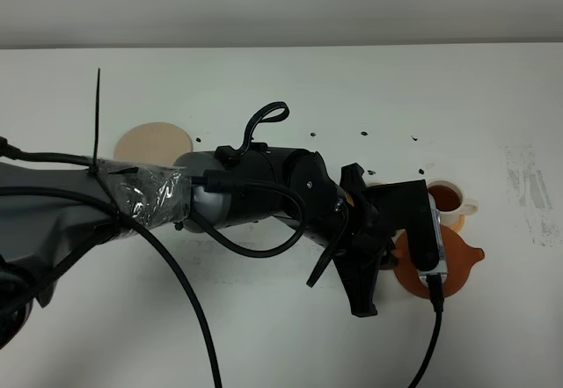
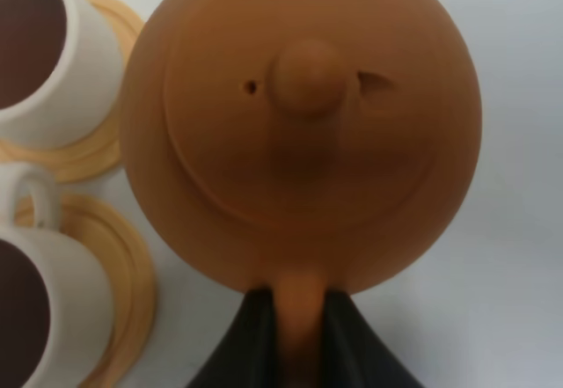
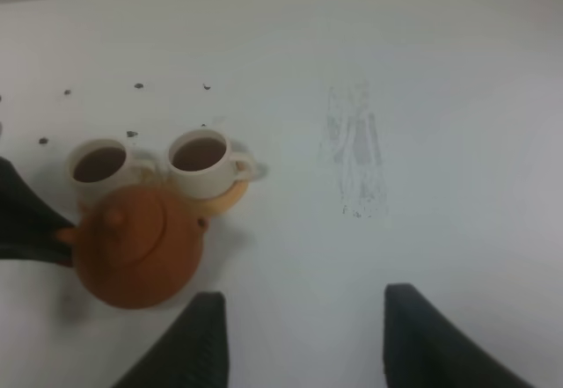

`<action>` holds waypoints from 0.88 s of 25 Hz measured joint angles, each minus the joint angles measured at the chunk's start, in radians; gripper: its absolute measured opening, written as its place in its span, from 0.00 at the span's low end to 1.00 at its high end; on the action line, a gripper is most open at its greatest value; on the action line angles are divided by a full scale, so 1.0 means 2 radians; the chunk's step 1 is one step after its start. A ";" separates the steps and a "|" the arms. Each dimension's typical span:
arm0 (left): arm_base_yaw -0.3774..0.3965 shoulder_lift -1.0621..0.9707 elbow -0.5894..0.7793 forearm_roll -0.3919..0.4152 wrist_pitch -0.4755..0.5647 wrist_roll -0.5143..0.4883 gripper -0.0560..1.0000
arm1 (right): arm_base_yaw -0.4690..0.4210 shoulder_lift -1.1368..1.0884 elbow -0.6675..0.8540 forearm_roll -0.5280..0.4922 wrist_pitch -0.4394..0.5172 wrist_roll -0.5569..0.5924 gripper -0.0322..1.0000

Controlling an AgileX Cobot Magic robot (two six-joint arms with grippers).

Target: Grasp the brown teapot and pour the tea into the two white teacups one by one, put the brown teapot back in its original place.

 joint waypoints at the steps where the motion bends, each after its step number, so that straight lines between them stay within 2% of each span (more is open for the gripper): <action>1: 0.000 0.000 0.000 0.000 0.000 0.000 0.17 | 0.000 0.000 0.000 0.000 0.000 0.000 0.44; 7: 0.002 -0.041 0.000 0.012 0.001 -0.005 0.17 | 0.000 0.000 0.000 0.000 0.000 0.000 0.44; 10: 0.018 -0.074 0.000 0.036 0.002 -0.036 0.17 | 0.000 0.000 0.000 0.000 0.000 0.000 0.44; 15: 0.075 -0.088 0.001 0.087 0.004 -0.107 0.17 | 0.000 0.000 0.000 0.000 0.000 0.000 0.44; 22: 0.145 -0.126 0.076 0.092 -0.024 -0.121 0.17 | 0.000 0.000 0.000 0.000 0.000 0.000 0.44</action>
